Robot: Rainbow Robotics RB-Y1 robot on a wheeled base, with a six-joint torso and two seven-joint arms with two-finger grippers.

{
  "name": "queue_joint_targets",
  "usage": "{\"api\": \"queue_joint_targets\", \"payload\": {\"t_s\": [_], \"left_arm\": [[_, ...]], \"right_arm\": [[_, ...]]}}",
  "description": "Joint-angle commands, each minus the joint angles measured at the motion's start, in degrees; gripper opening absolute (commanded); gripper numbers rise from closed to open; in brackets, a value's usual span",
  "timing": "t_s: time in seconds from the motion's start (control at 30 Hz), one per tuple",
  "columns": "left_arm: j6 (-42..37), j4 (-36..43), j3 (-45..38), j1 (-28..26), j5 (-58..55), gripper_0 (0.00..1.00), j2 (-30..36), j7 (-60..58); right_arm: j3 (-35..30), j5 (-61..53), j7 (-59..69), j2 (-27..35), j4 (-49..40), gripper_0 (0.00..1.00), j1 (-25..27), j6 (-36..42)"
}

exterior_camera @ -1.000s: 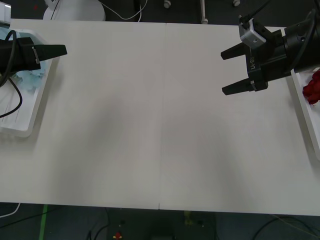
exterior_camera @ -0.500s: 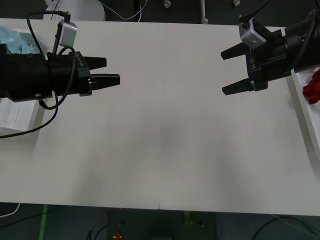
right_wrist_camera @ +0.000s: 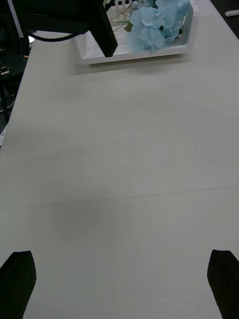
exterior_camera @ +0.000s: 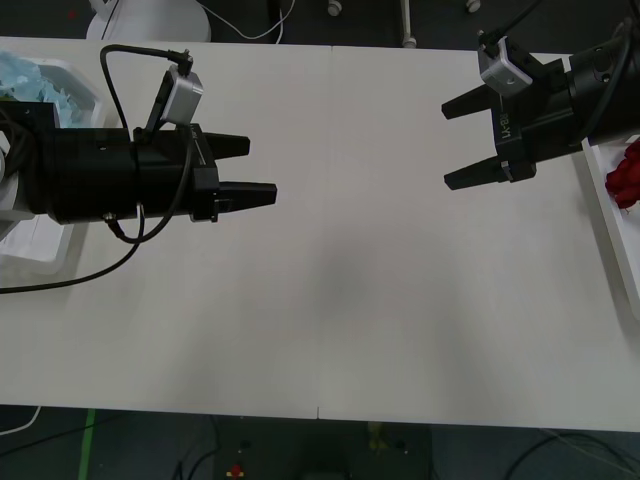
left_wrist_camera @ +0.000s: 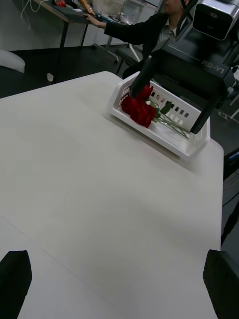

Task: Put the red flowers into the right box and the blue flowers into the left box

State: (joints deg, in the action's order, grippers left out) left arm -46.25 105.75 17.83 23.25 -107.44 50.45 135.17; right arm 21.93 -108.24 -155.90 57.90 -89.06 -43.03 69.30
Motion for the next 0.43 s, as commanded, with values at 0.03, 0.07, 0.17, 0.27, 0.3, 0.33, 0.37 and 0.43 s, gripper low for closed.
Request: {"api": "queue_joint_targets", "payload": {"t_s": [0.03,0.07,0.17,0.27,0.3,0.33,0.37,0.43], "left_arm": [[-2.00,1.56,0.45,-0.31,0.48,1.00,2.20,5.90],[-2.00,1.56,0.45,-0.31,0.48,1.00,2.20,5.90],[-2.00,1.56,0.45,-0.31,0.48,1.00,2.20,5.90],[-2.00,1.56,0.45,-0.31,0.48,1.00,2.20,5.90],[-2.00,1.56,0.45,-0.31,0.48,1.00,2.20,5.90],[-2.00,1.56,0.45,-0.31,0.48,1.00,2.20,5.90],[-2.00,1.56,0.45,-0.31,0.48,1.00,2.20,5.90],[-2.00,1.56,0.45,-0.31,0.48,1.00,2.20,5.90]], "right_arm": [[-1.54,0.14,0.90,1.51,-1.56,1.00,0.31,0.22],[-1.54,0.14,0.90,1.51,-1.56,1.00,0.31,0.22],[-1.54,0.14,0.90,1.51,-1.56,1.00,0.31,0.22],[-1.54,0.14,0.90,1.51,-1.56,1.00,0.31,0.22],[-1.54,0.14,0.90,1.51,-1.56,1.00,0.31,0.22],[-1.54,0.14,0.90,1.51,-1.56,1.00,0.31,0.22],[-1.54,0.14,0.90,1.51,-1.56,1.00,0.31,0.22],[-1.54,0.14,0.90,1.51,-1.56,1.00,0.31,0.22]]}}
